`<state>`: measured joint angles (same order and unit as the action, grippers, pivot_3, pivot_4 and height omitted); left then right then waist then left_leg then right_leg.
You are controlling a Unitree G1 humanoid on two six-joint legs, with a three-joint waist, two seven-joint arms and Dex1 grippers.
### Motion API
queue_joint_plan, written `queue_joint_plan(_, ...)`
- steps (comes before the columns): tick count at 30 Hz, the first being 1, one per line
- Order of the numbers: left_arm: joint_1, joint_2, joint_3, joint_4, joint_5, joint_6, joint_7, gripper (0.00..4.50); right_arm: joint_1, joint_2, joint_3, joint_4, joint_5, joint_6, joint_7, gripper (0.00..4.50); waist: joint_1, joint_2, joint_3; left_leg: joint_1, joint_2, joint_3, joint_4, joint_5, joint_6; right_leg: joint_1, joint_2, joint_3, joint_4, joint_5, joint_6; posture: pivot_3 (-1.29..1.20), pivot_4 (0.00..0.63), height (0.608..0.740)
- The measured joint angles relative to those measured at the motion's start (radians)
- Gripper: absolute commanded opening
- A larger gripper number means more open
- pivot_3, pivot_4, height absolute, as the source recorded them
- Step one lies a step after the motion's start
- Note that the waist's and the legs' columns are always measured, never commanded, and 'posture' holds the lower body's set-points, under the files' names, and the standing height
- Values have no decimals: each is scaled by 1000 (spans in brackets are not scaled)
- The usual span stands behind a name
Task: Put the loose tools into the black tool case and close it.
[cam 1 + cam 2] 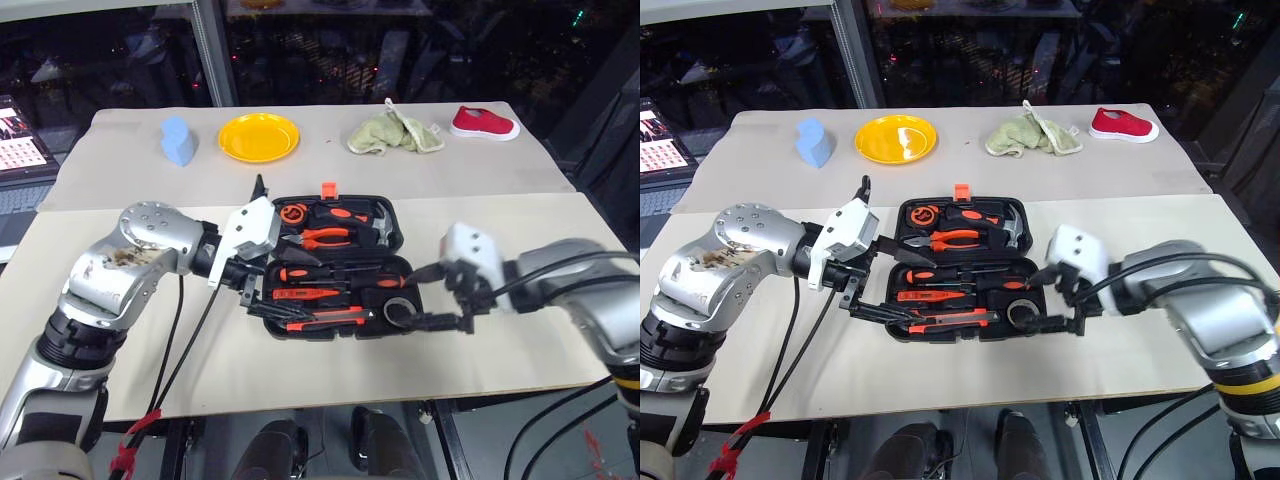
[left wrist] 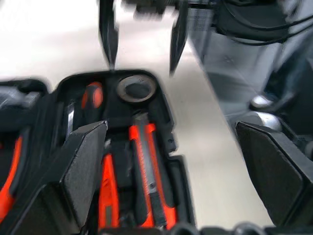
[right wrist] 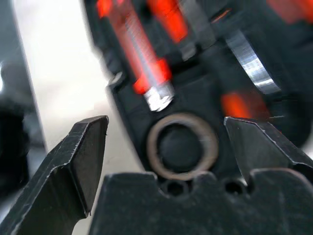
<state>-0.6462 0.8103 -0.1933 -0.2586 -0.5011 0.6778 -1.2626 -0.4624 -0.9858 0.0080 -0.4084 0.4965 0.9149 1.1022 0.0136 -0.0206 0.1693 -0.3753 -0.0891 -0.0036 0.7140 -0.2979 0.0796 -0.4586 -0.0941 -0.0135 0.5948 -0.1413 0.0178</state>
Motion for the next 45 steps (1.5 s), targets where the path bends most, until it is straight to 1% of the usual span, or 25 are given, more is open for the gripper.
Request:
queue_joint_plan(2, 25, -4, 11, 61, 38, 19, 79, 4500, 36, 12, -119, 13, 36, 46, -54, 4473, 2, 0, 0, 0, 0, 0, 0, 0, 0, 0, 0, 0, 0, 0, 0, 0, 150, 740)
queue_joint_plan(3, 34, -4, 19, 86, 55, 24, 113, 3979, 59, 20, -162, 24, 41, 59, -79, 3967, 2, 0, 0, 0, 0, -1, 0, 0, 0, 0, 0, 0, 0, 0, 0, 0, 150, 740)
queue_joint_plan(4, 42, -2, 27, 109, 73, 25, 142, 3747, 85, 29, -197, 37, 44, 67, -104, 3732, 2, 0, 0, 0, 0, -1, 0, 0, 0, 0, 0, 0, 0, 0, 0, 0, 150, 740)
queue_joint_plan(6, 73, 18, 47, 151, 108, 19, 179, 2952, 136, 51, -234, 68, 36, 70, -156, 3018, 1, 0, 0, 0, 0, 0, -1, 0, 0, 0, 0, 0, 0, 0, 0, 0, 150, 740)
queue_joint_plan(8, 99, 41, 52, 184, 138, 7, 190, 2261, 172, 72, -238, 97, 19, 62, -198, 2382, -3, 0, 0, 1, 0, 1, -1, 0, 0, 0, 0, 1, 0, 0, 0, 0, 150, 740)
queue_joint_plan(9, 114, 53, 51, 201, 157, -7, 190, 1809, 184, 86, -236, 114, 5, 46, -220, 2036, -5, 0, 0, 1, 0, 2, -1, 0, 0, -1, 0, 1, 0, 0, 0, 0, 150, 740)
queue_joint_plan(10, 121, 58, 48, 212, 169, -18, 190, 1475, 192, 94, -234, 127, -6, 36, -232, 1687, -5, 0, 0, 1, 0, 2, -2, 0, 0, -1, 0, 1, 0, 0, 0, 0, 150, 740)
queue_joint_plan(12, 138, 71, 36, 237, 206, -50, 187, 792, 196, 108, -208, 166, -44, -9, -261, 1055, -3, 0, 0, 1, 0, 2, -1, 0, 0, 0, 0, 1, 1, 0, 0, 0, 150, 740)
queue_joint_plan(14, 144, 73, 16, 253, 237, -77, 181, 7, 192, 130, -174, 195, -71, -50, -277, 266, -2, 0, 0, 1, 0, 2, -1, 0, -1, 0, 0, 1, 0, 0, 0, 0, 150, 740)
queue_joint_plan(15, 146, 73, 12, 258, 247, -89, 180, 0, 189, 143, -162, 203, -75, -62, -278, 84, -2, 0, 0, 1, 0, 2, -1, 0, -1, 0, 0, 1, 0, 0, 0, 0, 150, 740)
queue_joint_plan(19, 148, 57, -5, 273, 280, -117, 180, 0, 147, 185, -77, 238, -102, -112, -278, 84, -3, 0, 0, 1, 0, 2, -1, 0, 0, 0, 0, 1, 1, 0, 0, 0, 150, 740)
queue_joint_plan(21, 149, 27, -11, 273, 284, -120, 181, 0, 124, 195, -44, 255, -120, -128, -277, 84, -3, 0, 0, 1, 0, 2, -1, 0, 0, 0, 0, 1, 1, 0, 0, 0, 150, 740)
queue_joint_plan(23, 149, -24, -24, 270, 282, -109, 183, 0, 93, 215, -8, 276, -138, -151, -278, 84, -2, 0, 0, 1, 0, 1, -1, 0, 0, 0, 0, 0, 0, 0, 0, 0, 150, 740)
queue_joint_plan(30, 151, -46, -25, 267, 288, -105, 182, 0, 82, 223, 25, 287, -169, -168, -276, 84, 0, 0, 0, -1, -1, 1, -1, 0, 0, -1, 0, 0, 0, 0, 0, 0, 150, 740)
queue_joint_plan(35, 196, -24, -21, 212, 283, -105, 138, 0, 147, 184, 12, 198, -157, -144, -255, 84, -2, 0, 0, -2, -1, 1, -2, -1, 1, -3, 1, 0, 0, 0, 0, 0, 150, 740)
queue_joint_plan(39, 253, 32, -21, 141, 267, -106, 68, 0, 237, 151, -17, 82, -125, -115, -245, 84, -3, 0, 0, -5, 0, 1, -3, -1, 1, -6, 1, 0, 0, 0, 0, 0, 150, 740)
queue_joint_plan(45, 301, 84, -26, 95, 271, -140, 9, 0, 361, 135, -65, -55, -82, -70, -249, 84, -3, 0, 0, -2, 0, 1, -2, -1, 1, -3, 0, 0, -1, 0, 0, 0, 150, 740)
